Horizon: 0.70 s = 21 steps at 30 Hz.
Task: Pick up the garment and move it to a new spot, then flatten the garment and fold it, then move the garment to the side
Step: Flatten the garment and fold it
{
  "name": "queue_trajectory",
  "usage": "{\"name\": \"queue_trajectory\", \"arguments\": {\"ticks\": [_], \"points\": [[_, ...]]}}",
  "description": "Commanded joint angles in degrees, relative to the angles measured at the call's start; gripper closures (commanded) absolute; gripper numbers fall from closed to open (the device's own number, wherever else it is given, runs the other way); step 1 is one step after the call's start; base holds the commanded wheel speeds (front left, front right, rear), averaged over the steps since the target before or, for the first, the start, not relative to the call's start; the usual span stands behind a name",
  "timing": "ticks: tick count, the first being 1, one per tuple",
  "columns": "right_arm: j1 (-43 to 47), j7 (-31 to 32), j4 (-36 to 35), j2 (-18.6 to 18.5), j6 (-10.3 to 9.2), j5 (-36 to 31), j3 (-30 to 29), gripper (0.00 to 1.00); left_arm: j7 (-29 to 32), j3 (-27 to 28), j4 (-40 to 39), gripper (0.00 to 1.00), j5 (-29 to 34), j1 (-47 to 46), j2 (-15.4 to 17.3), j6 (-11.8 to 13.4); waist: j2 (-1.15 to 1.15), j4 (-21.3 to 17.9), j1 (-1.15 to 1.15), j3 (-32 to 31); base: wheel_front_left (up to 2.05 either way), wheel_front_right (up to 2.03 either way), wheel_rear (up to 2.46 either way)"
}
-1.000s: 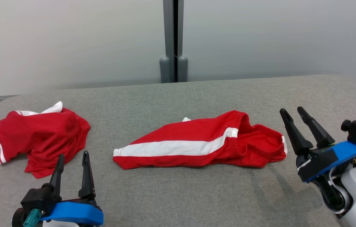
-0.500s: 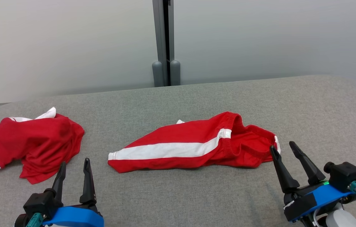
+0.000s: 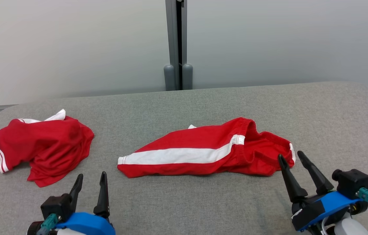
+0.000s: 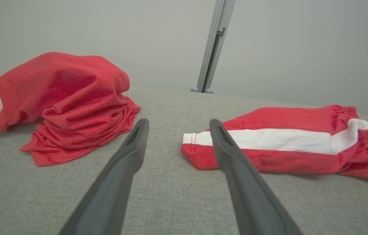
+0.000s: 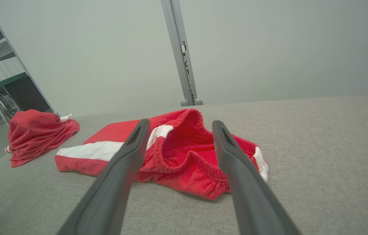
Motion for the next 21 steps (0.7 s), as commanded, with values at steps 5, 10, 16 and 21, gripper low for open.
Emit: {"name": "queue_trajectory", "arguments": {"ticks": [5, 10, 16, 21], "points": [[-3.3, 1.5, 3.3, -1.3, 0.03, 2.6, 4.1, 0.0, 8.2, -4.9, 1.8, 0.0, -5.4, -4.9, 3.8, -0.4, 0.0, 0.3, 0.0, 0.1, 0.0, 0.0, 0.0], [-8.7, 9.0, 6.8, -2.6, 0.03, 6.3, 8.6, 0.0, 20.4, -11.2, 0.5, 0.0, -11.7, -10.7, 9.4, -0.3, 0.0, 0.4, 0.0, 0.7, 0.0, 0.0, 0.0], [-17.0, 18.3, 10.4, -3.6, 0.03, 12.2, 13.0, 0.0, 35.0, -18.9, -0.5, 0.0, -22.8, -18.0, 15.6, -0.3, 0.0, 0.0, 0.0, 3.0, 0.0, 0.0, 0.0], [-26.2, 28.3, 16.3, -2.0, 0.03, 21.3, 16.7, 0.0, 48.5, -25.5, 4.3, 0.0, -36.3, -26.2, 18.8, -0.3, 0.0, -0.4, 0.0, 5.9, 0.0, 0.0, 0.0]]}}
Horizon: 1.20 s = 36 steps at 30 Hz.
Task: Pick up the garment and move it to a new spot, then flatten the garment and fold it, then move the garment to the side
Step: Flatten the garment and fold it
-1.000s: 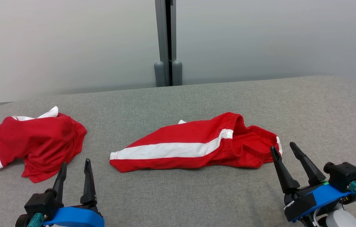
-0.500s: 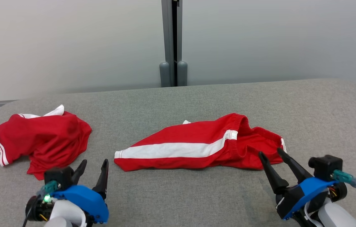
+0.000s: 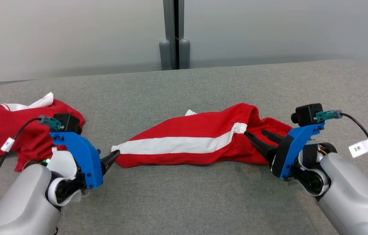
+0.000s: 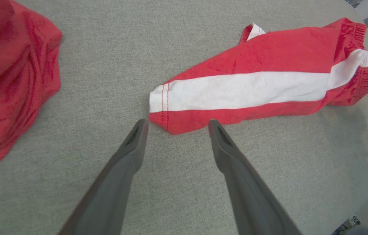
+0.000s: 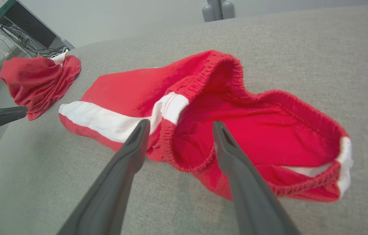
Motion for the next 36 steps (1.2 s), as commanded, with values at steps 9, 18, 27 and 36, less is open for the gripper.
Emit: {"name": "queue_trajectory", "arguments": {"ticks": [9, 18, 27, 36], "points": [[-7.2, 5.6, 3.5, 0.3, 0.03, 7.8, 4.6, 0.0, 2.8, -5.4, 6.6, 0.0, -6.8, -8.0, -0.1, -0.1, -0.01, -0.1, -0.01, 3.7, 0.0, 0.0, 0.0], [-10.3, 5.1, 4.4, 0.3, 0.03, 12.3, 8.9, 0.0, 1.5, -9.9, 10.0, 0.0, -11.3, -11.6, -0.1, -0.1, -0.01, -0.3, -0.01, 6.0, 0.0, 0.0, 0.0], [-12.4, 3.8, 3.4, -0.2, 0.03, 15.7, 13.1, 0.14, 0.1, -11.7, 15.8, 0.0, -13.7, -15.3, 0.1, -0.1, -0.01, -0.9, -0.01, 8.3, 0.0, 0.0, 0.0], [-13.0, 0.6, 1.8, -1.2, 0.03, 19.1, 16.8, 1.0, 0.7, -14.7, 15.1, 1.0, -17.7, -16.0, 0.9, -0.1, -0.01, -1.1, -0.01, 8.1, 0.0, 0.0, 0.0]]}}
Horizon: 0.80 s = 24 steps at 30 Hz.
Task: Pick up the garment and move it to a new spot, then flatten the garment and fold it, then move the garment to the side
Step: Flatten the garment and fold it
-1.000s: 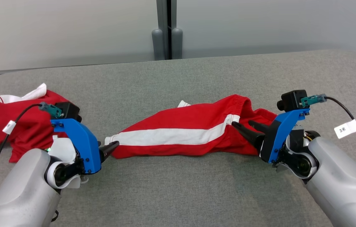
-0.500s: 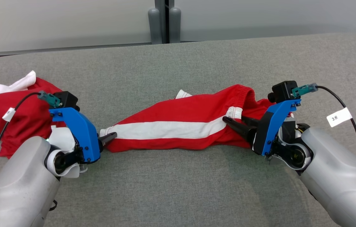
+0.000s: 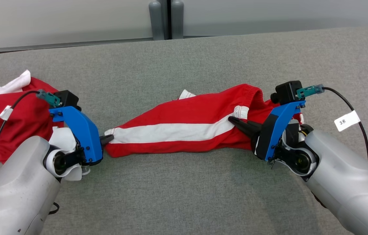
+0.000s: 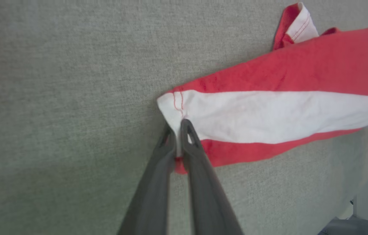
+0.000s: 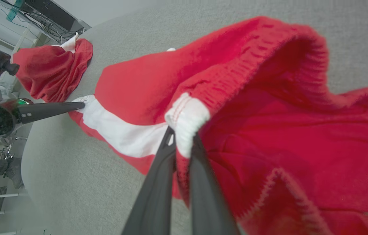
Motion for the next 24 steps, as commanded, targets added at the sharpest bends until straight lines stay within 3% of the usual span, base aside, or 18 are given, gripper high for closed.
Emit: {"name": "queue_trajectory", "arguments": {"ticks": [1, 9, 16, 20, 24], "points": [[-0.5, -1.2, -0.5, -0.6, 0.03, 0.8, 0.7, 1.0, -0.9, -0.4, -0.6, 1.0, -0.9, -0.5, 0.7, -0.1, 0.0, 0.0, 0.0, -0.6, 0.0, 0.0, 0.0], [2.9, -5.3, -4.6, -4.1, 0.03, 4.8, 2.2, 1.0, -4.3, -1.3, -4.2, 1.0, -4.1, 2.0, 3.1, -0.1, 0.0, 0.3, 0.0, -5.0, 0.0, 0.0, 0.0], [7.3, -10.2, -12.6, -10.6, 0.03, 9.0, 1.9, 1.0, -8.3, -0.2, -11.4, 1.0, -7.9, 5.0, 7.1, -0.1, 0.0, 0.6, 0.0, -8.7, 0.0, 0.0, 0.0], [7.6, -12.8, -16.0, -13.5, 0.02, 9.8, 1.8, 1.0, -11.2, 0.7, -15.6, 1.0, -8.8, 5.5, 9.2, -0.1, 0.0, 0.3, 0.0, -8.9, 0.0, 0.0, 0.0], [4.3, -13.5, -17.1, -14.6, 0.02, 9.6, 2.0, 1.0, -15.1, 2.0, -17.7, 1.0, -7.7, 2.4, 9.2, -0.1, 0.0, 0.0, 0.0, -7.0, 0.0, 0.0, 0.0]]}}
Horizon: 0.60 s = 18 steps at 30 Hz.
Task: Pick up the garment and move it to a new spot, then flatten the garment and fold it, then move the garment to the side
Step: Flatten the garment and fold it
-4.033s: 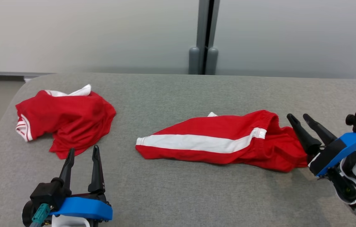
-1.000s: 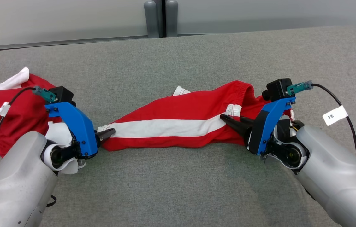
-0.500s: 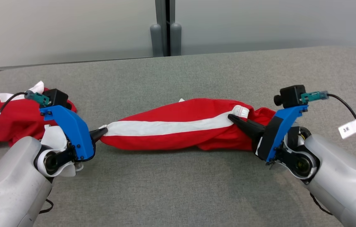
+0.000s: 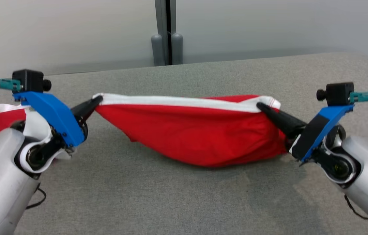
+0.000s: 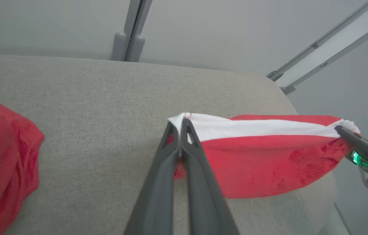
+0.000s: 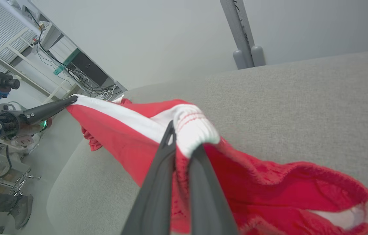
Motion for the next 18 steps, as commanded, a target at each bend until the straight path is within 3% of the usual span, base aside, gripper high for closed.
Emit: {"name": "queue_trajectory", "arguments": {"ticks": [1, 11, 18], "points": [[-2.2, -0.3, -0.3, -0.5, 0.01, -0.3, -0.3, 1.0, -0.9, 0.5, 0.1, 1.0, 1.0, -2.1, 0.0, -0.1, 0.01, 0.2, 0.0, 1.1, 0.0, 0.0, 0.0], [-23.4, -2.6, 5.4, 0.9, 0.01, -3.0, -1.4, 1.0, -6.4, 0.9, 9.8, 1.0, 10.2, -23.3, -6.1, 1.6, 0.01, 0.5, 0.0, 13.7, 0.0, 0.0, 0.0], [-37.7, -7.9, 11.4, 1.9, 0.0, -3.0, -3.7, 1.0, -12.9, 3.8, 19.2, 1.0, 13.5, -38.8, -9.4, 3.4, 0.01, 0.3, 0.0, 19.0, 0.0, 0.0, 0.0]]}}
